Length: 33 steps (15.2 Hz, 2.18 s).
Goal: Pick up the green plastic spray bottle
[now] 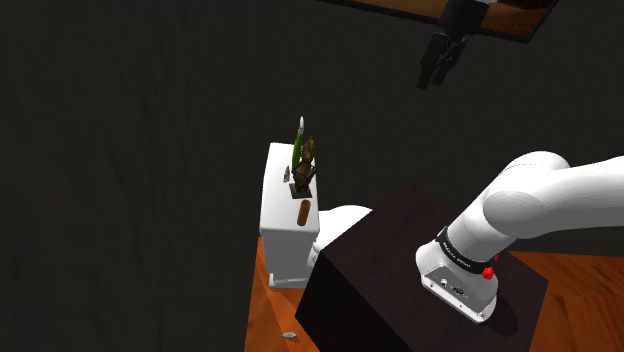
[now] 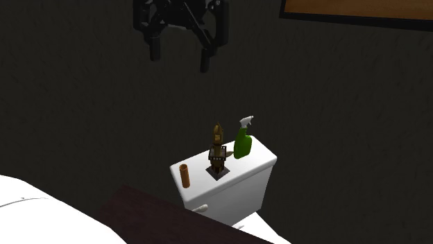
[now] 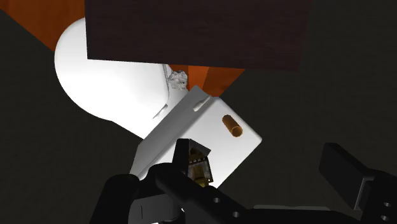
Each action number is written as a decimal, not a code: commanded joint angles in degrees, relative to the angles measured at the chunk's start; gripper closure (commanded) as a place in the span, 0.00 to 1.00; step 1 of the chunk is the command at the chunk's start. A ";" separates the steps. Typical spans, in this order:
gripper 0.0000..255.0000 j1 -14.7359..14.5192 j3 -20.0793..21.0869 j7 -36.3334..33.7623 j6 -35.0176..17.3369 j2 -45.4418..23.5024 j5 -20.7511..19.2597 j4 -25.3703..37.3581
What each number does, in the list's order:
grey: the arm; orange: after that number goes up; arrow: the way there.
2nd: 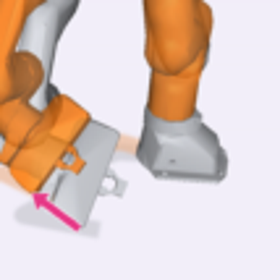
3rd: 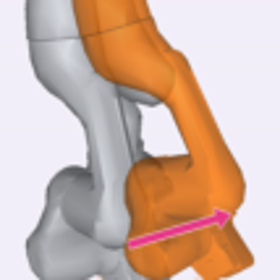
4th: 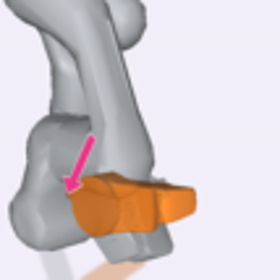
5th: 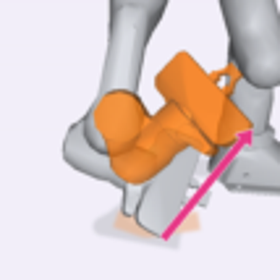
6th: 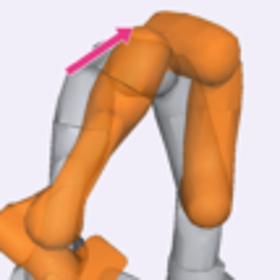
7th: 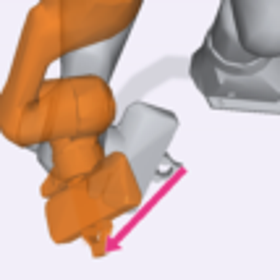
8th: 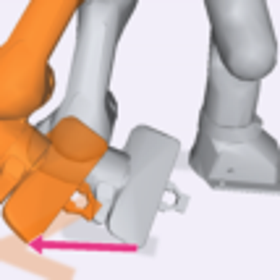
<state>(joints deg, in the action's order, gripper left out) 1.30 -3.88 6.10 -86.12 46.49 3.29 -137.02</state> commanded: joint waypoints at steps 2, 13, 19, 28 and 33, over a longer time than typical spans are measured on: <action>0.00 0.11 0.54 -1.10 -1.99 -1.40 0.38 -0.47; 0.00 1.41 5.40 -12.61 -22.49 -21.20 2.81 0.12; 0.00 2.29 6.96 -18.82 -31.37 -34.03 2.51 4.68; 0.00 2.98 7.08 -28.10 -40.09 -53.80 0.35 16.40; 0.00 2.89 5.98 -32.72 -42.40 -64.71 -0.74 25.27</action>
<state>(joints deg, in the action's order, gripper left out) 4.28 2.31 -25.55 -128.02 -15.83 2.75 -113.72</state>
